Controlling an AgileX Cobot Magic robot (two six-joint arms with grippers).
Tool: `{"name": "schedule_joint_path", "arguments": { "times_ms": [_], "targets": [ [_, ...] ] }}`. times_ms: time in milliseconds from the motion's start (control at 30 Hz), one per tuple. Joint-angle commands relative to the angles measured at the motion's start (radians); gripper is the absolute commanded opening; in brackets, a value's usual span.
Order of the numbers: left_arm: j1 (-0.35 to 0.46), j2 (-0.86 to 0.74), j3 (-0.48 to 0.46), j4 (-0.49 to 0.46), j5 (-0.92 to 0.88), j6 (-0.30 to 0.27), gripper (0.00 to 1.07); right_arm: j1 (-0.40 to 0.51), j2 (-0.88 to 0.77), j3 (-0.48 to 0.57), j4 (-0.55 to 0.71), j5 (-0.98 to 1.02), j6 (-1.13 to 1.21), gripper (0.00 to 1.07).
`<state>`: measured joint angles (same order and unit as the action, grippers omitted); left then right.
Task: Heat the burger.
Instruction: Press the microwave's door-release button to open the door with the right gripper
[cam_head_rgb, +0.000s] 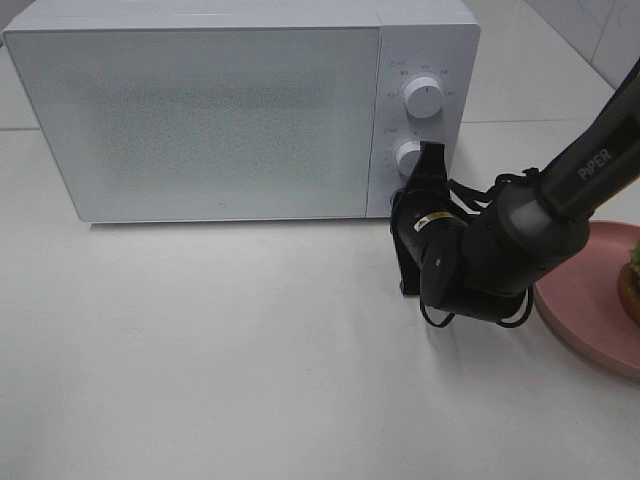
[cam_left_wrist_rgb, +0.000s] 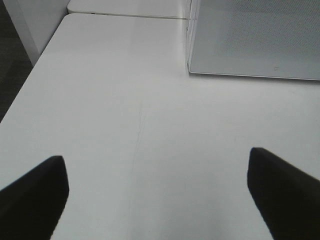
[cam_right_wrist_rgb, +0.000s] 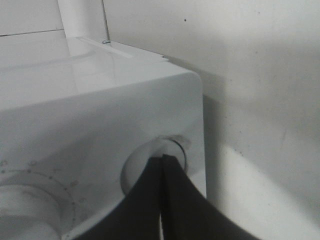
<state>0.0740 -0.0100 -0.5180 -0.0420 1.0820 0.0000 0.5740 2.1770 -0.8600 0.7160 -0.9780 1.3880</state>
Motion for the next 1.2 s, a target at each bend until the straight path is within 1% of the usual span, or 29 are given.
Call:
{"name": "schedule_joint_path", "arguments": {
  "times_ms": [33,200,333,500,900,1200],
  "targets": [
    [0.003,-0.02,0.003,-0.008,-0.013,0.0,0.9,-0.015,0.01,-0.047,-0.011,-0.111,-0.003,0.0],
    [0.003,-0.02,0.003,-0.008,-0.013,0.0,0.9,-0.015,0.01,-0.092,0.004,-0.11,-0.017,0.0],
    [0.003,-0.02,0.003,-0.008,-0.013,0.0,0.9,-0.031,0.01,-0.152,0.01,-0.117,-0.097,0.0],
    [0.003,-0.02,0.003,-0.008,-0.013,0.0,0.9,-0.039,0.01,-0.172,0.006,-0.142,-0.102,0.0],
    [0.003,-0.02,0.003,-0.008,-0.013,0.0,0.9,-0.036,0.006,-0.158,0.003,-0.122,-0.108,0.0],
    [0.003,-0.02,0.003,-0.008,-0.013,0.0,0.9,-0.024,-0.046,-0.074,0.007,-0.053,-0.112,0.0]
  ]
}}
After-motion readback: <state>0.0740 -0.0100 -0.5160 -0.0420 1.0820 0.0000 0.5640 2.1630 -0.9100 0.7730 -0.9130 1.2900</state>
